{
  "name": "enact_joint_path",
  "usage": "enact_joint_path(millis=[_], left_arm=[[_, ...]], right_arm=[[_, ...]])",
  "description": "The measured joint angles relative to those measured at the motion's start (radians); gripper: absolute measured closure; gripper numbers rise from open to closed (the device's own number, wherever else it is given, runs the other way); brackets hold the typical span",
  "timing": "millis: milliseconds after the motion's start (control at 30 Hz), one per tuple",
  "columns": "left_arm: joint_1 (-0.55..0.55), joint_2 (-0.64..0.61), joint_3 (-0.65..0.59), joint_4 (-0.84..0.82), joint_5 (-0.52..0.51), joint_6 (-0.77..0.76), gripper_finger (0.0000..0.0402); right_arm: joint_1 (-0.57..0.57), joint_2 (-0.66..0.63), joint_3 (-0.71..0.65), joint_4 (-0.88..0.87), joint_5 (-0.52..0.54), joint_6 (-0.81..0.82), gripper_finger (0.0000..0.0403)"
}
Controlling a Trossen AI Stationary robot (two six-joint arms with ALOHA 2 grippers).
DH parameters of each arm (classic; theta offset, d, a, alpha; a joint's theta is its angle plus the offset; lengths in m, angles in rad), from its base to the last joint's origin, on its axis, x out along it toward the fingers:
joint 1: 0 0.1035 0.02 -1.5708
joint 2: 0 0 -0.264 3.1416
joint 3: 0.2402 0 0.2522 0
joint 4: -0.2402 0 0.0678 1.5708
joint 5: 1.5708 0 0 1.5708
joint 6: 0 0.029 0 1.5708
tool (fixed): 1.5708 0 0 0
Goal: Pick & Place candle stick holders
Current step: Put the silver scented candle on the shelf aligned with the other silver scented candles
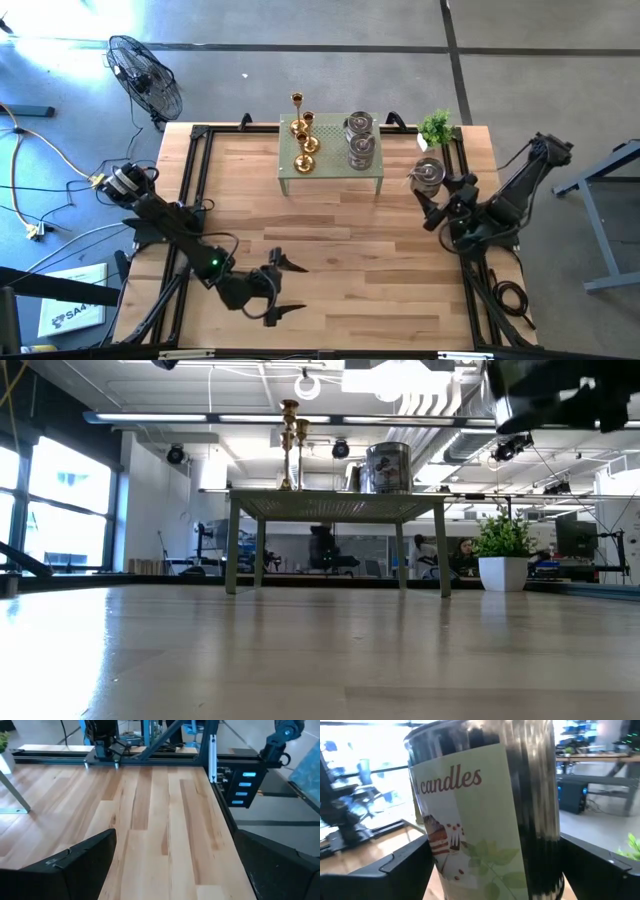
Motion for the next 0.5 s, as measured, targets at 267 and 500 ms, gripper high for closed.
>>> enact_joint_path(millis=[267,500], left_arm=[[0.018,0.0,0.0,0.012,0.034,0.0,0.0002],[0.017,0.0,0.0,0.03,0.061,-0.025,0.0002]], right_arm=[[-0.112,-0.029,-0.15,0.209,-0.009,-0.035,0.0033],[-0.233,-0.028,-0.161,0.398,-0.118,-0.252,0.0033]])
